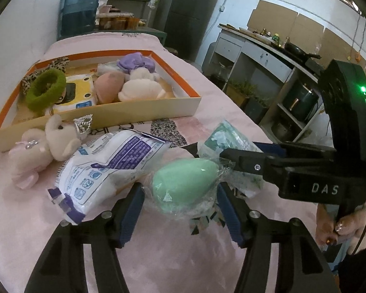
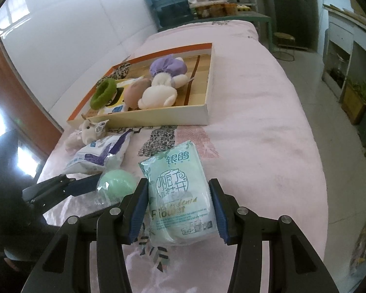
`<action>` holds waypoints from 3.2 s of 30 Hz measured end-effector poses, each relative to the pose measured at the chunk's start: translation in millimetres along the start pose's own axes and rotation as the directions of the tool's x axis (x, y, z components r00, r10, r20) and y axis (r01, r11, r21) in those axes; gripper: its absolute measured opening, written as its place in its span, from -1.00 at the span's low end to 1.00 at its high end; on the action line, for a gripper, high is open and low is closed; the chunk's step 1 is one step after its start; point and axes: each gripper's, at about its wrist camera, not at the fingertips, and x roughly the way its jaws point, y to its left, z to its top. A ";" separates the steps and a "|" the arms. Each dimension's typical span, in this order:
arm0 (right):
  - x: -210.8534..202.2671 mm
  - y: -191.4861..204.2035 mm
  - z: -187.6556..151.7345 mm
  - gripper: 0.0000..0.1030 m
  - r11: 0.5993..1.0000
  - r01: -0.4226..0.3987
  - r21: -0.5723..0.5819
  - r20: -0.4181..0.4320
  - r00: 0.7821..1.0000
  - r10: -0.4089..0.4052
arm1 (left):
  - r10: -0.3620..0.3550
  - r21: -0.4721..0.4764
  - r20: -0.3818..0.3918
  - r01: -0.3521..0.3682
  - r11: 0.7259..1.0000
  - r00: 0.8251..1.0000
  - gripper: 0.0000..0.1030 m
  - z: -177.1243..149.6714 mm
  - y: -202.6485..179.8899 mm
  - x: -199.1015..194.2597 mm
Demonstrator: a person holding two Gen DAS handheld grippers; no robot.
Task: Organize soft objects
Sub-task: 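Lift the tissue pack and bagged sponge and carry them over the box lid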
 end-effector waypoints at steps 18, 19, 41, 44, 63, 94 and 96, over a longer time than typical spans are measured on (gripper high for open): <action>-17.0 8.7 4.2 -0.02 1.000 -0.001 -0.010 0.038 0.999 0.002 | -0.004 0.037 0.098 0.000 0.999 0.995 -0.05 -1.2 -14.1 -35.0; -18.6 10.3 5.1 -0.02 1.000 0.000 -0.014 0.041 0.999 0.001 | -0.004 0.036 0.110 0.000 0.999 0.994 -0.05 -0.2 -14.3 -40.3; -33.9 70.8 48.2 -0.02 0.994 -0.005 -0.110 0.117 0.993 0.018 | 0.121 -0.076 0.235 -0.106 0.992 0.965 -0.05 36.8 29.9 -102.7; -30.5 76.4 54.2 -0.02 0.994 -0.009 -0.113 0.117 0.993 0.022 | 0.141 -0.085 0.240 -0.124 0.989 0.960 -0.05 41.8 35.7 -106.1; -2.7 94.8 102.4 -0.02 0.995 -0.001 -0.100 0.127 0.992 0.014 | 0.283 -0.140 0.247 -0.255 0.957 0.927 -0.05 89.5 76.8 -99.9; 51.0 52.3 188.9 -0.02 0.995 0.065 -0.081 0.115 0.992 -0.056 | 0.312 -0.089 0.205 -0.300 0.950 0.928 -0.05 163.7 108.5 -34.2; 56.6 46.8 196.7 -0.02 0.995 0.062 -0.074 0.107 0.993 -0.054 | 0.313 -0.086 0.196 -0.302 0.949 0.929 -0.05 171.2 111.0 -27.3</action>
